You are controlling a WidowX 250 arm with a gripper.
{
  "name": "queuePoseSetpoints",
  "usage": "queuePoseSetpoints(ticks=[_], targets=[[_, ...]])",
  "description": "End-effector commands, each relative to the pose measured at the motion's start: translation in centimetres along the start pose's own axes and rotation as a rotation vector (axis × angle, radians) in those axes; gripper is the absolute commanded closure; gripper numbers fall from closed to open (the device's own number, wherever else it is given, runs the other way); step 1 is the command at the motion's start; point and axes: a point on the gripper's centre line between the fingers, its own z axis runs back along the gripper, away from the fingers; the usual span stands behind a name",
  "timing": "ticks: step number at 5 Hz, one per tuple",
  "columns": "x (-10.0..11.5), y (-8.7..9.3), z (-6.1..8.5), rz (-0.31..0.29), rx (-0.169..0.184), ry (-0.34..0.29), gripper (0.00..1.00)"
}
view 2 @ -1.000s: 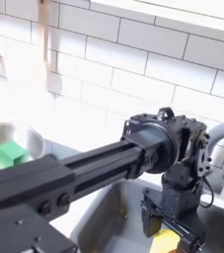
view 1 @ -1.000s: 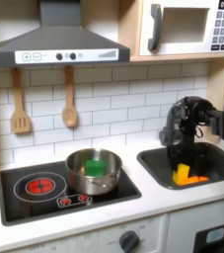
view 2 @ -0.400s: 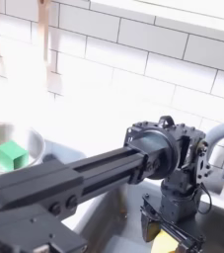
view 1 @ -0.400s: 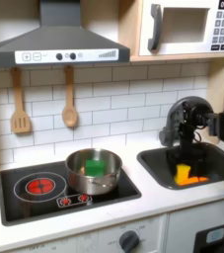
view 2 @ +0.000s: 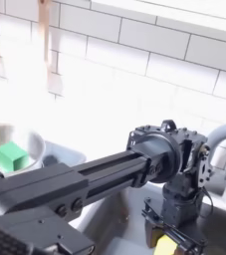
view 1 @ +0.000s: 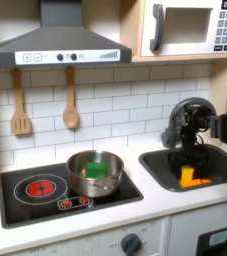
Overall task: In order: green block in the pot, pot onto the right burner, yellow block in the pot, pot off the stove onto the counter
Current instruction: 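Take the yellow block from the sink and put it in the pot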
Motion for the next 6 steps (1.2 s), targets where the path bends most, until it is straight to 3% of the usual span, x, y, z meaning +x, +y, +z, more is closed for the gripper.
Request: queuePoseSetpoints(ticks=[1,5,6], targets=[[0.7,0.3,0.3,0.009,0.006,-0.02,1.0],[0.6,0.1,1.6,0.037,0.009,-0.043,1.0],[0.6,-0.3,3.4,0.039,0.01,-0.084,1.0]])
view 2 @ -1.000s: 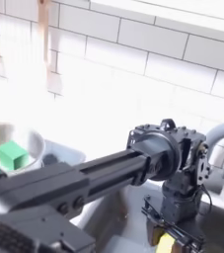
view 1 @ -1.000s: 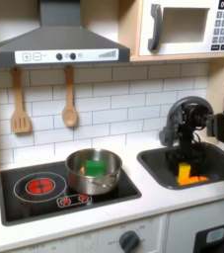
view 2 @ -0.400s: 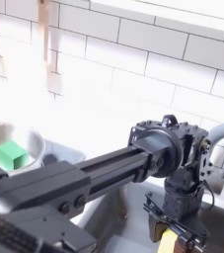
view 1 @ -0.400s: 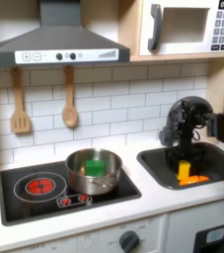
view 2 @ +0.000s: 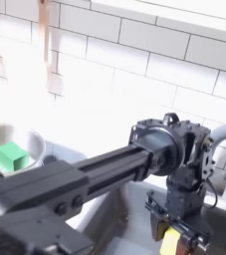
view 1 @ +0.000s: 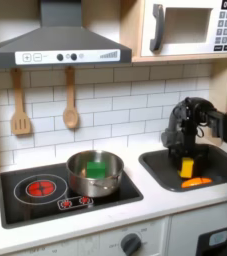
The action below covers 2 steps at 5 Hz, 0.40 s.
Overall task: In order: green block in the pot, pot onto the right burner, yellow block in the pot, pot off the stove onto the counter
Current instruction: 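Take the yellow block from the sink and put it in the pot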
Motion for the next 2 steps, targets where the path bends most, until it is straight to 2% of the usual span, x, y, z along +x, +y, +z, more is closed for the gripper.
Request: queuePoseSetpoints(ticks=[1,2], targets=[[-0.4,-0.4,2.5,0.009,0.003,-0.042,1.0],[-1.1,-0.1,3.7,0.029,0.012,-0.058,1.0]])
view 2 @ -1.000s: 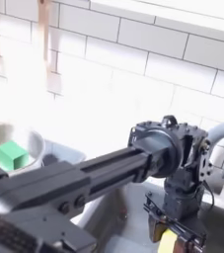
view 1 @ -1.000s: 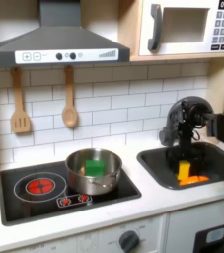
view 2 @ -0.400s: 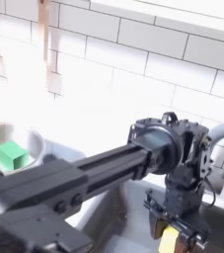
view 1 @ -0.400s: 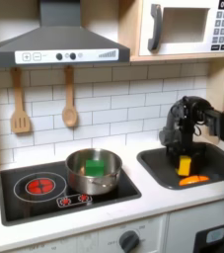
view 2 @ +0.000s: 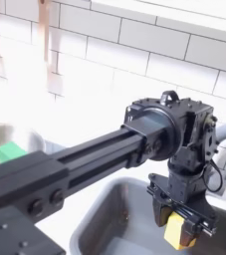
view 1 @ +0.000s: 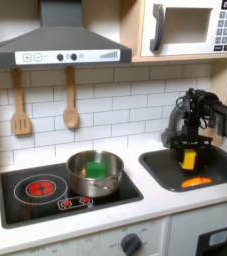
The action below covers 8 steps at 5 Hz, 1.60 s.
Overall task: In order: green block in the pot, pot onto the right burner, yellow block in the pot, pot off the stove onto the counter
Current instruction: 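Take the yellow block from the sink and put it in the pot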
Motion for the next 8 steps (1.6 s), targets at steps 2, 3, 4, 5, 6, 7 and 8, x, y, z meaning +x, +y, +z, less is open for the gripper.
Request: queuePoseSetpoints(ticks=[2,3,4,5,6,7,8], targets=[[-2.3,1.1,4.0,0.096,0.025,-0.052,1.0],[-3.4,2.2,5.2,0.156,0.038,-0.065,1.0],[-4.2,2.8,6.9,0.192,0.055,-0.096,1.0],[-5.2,3.8,8.2,0.251,0.075,-0.113,1.0],[-6.0,5.1,9.0,0.301,0.117,-0.121,1.0],[-6.3,6.5,9.8,0.337,0.144,-0.135,1.0],[-6.8,7.8,9.8,0.399,0.157,-0.126,1.0]])
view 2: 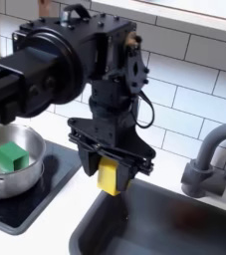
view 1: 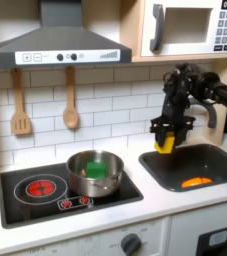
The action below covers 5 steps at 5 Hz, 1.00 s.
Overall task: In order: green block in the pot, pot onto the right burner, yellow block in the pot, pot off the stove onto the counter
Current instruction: 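Take the yellow block from the sink and put it in the pot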
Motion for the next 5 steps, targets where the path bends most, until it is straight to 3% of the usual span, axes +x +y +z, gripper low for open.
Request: queuePoseSetpoints(ticks=[1,2,3,4,5], targets=[[-0.4,2.7,0.2,0.124,0.042,0.003,1.0],[-0.4,3.7,0.6,0.168,0.058,-0.005,1.0],[-0.4,4.5,2.0,0.206,0.081,-0.042,1.0],[-1.1,5.3,1.6,0.246,0.096,-0.023,1.0],[-1.4,6.5,2.3,0.298,0.127,-0.038,1.0]])
